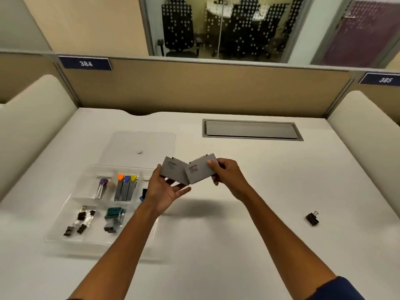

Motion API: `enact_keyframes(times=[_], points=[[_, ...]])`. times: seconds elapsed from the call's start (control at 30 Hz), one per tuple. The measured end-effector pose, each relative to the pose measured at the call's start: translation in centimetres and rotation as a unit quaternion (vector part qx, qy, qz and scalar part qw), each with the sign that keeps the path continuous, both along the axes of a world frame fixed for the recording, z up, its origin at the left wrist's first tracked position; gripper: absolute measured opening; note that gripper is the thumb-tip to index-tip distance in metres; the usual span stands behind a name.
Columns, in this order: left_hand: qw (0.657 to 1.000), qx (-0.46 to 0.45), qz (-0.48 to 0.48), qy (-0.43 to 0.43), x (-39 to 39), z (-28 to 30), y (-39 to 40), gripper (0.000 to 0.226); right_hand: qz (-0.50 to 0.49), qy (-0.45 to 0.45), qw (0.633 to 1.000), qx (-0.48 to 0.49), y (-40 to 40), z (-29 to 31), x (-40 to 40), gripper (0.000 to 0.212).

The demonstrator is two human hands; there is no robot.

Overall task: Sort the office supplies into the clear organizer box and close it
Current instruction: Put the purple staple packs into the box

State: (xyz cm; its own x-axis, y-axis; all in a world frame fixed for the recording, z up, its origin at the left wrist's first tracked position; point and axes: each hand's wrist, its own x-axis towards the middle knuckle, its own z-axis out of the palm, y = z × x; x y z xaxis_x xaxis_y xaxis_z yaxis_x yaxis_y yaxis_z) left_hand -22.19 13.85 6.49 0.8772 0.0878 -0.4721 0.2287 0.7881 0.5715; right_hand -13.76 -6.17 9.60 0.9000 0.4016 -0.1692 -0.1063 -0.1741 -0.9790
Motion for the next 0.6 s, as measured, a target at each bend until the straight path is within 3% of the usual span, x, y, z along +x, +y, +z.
enact_keyframes(times=[0.13, 0.3, 0.47, 0.6], points=[[0.998, -0.027, 0.057, -0.014, -2.0, 0.2, 2.4, 0.044, 0.018, 0.078, 0.994, 0.068, 5.3, -0.8, -2.4, 0.025], [0.996, -0.025, 0.083, -0.029, -4.4, 0.1, 5.2, 0.026, -0.008, 0.109, 0.993, 0.041, 10.1, -2.2, -4.8, 0.024], [0.994, 0.06, 0.088, -0.016, -6.5, -0.1, 7.7, 0.018, 0.013, 0.122, 0.992, -0.002, 13.1, -3.3, -6.1, 0.027], [0.979, 0.178, 0.096, 0.032, -7.6, -0.2, 10.4, 0.02, 0.023, 0.128, 0.991, -0.029, 14.2, -3.7, -6.7, 0.037]])
